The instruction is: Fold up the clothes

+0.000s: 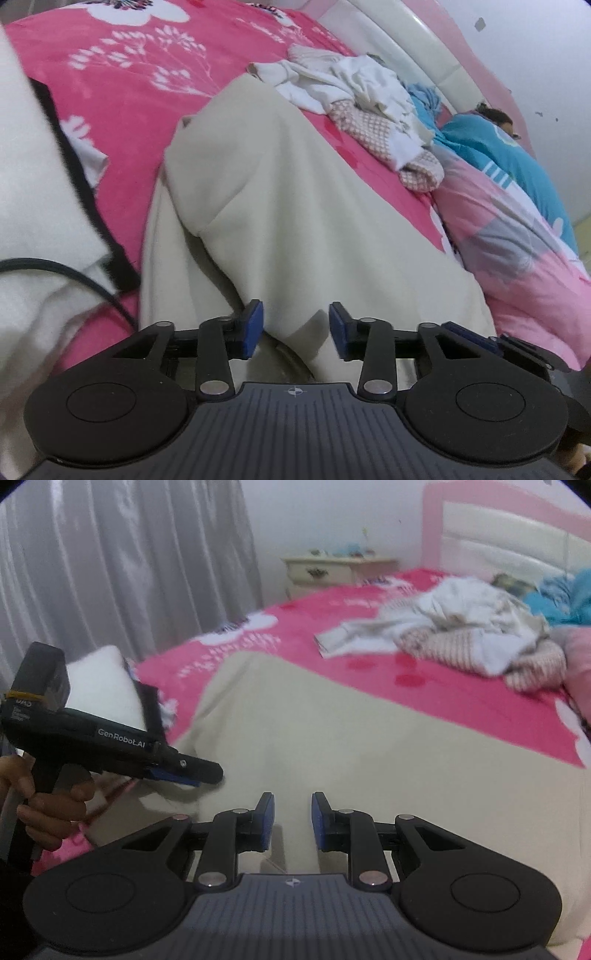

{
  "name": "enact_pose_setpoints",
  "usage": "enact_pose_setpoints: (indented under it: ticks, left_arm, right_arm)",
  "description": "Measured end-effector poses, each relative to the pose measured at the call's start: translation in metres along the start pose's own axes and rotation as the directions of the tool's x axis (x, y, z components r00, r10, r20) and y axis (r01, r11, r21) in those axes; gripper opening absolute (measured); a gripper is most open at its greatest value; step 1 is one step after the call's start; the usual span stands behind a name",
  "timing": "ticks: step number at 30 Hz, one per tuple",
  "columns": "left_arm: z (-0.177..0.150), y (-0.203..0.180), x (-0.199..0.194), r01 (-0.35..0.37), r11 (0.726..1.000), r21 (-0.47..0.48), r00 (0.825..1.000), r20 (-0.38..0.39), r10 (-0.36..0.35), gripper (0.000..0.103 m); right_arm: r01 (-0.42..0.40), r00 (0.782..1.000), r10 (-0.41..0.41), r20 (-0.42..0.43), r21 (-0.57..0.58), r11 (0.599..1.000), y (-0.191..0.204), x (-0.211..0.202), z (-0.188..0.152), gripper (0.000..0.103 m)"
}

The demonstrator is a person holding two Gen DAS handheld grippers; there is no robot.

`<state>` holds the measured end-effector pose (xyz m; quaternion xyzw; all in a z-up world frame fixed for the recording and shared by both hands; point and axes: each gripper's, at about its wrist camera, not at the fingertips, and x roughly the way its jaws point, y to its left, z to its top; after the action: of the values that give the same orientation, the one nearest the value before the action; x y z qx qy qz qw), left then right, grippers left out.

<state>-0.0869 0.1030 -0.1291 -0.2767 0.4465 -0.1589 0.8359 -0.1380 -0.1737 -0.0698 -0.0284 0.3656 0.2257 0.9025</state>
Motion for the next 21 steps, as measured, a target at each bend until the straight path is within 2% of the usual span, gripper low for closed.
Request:
enact_pose_setpoints:
  ticks: [1, 2, 4, 9, 11, 13, 16, 21]
  left_arm:
    - [-0.001, 0.001, -0.003, 0.005, 1.0, 0.002, 1.0, -0.005, -0.005, 0.049]
    - [-0.002, 0.002, -0.002, 0.011, 1.0, 0.004, 1.0, -0.013, -0.01, 0.052]
    - [-0.006, 0.002, 0.003, 0.009, 1.0, 0.01, 1.0, -0.022, -0.009, 0.058]
    - [-0.007, 0.003, 0.021, -0.025, 1.0, 0.006, 0.999, 0.021, 0.025, 0.056]
    - [-0.006, 0.002, 0.022, -0.011, 1.0, -0.005, 0.999, 0.049, 0.011, 0.046]
    - [-0.006, 0.001, 0.022, -0.005, 1.0, -0.011, 0.997, 0.074, 0.006, 0.028]
    - [-0.009, 0.0, 0.017, -0.011, 1.0, -0.015, 0.996, 0.089, 0.012, 0.009]
    - [-0.017, -0.01, -0.002, -0.027, 0.999, 0.04, 0.995, 0.098, 0.023, 0.003]
  right_arm:
    - [0.014, 1.0, -0.014, -0.009, -0.011, 1.0, 0.001, 0.002, -0.002, 0.033]
    - [0.025, 0.999, -0.025, -0.032, -0.02, 0.999, 0.001, 0.006, -0.005, 0.042]
    - [0.052, 0.995, -0.056, -0.08, -0.045, 0.998, 0.002, 0.016, -0.014, 0.043]
    - [0.074, 0.993, -0.076, -0.086, -0.031, 0.997, 0.0, 0.022, -0.024, 0.043]
    - [0.073, 0.994, -0.074, -0.086, -0.014, 0.997, -0.003, 0.022, -0.024, 0.043]
    - [0.072, 0.994, -0.072, -0.081, -0.005, 0.997, -0.005, 0.022, -0.025, 0.043]
    - [0.072, 0.994, -0.072, -0.077, -0.008, 0.997, -0.004, 0.023, -0.027, 0.043]
    - [0.069, 0.993, -0.067, -0.098, 0.018, 0.997, -0.007, 0.02, -0.027, 0.043]
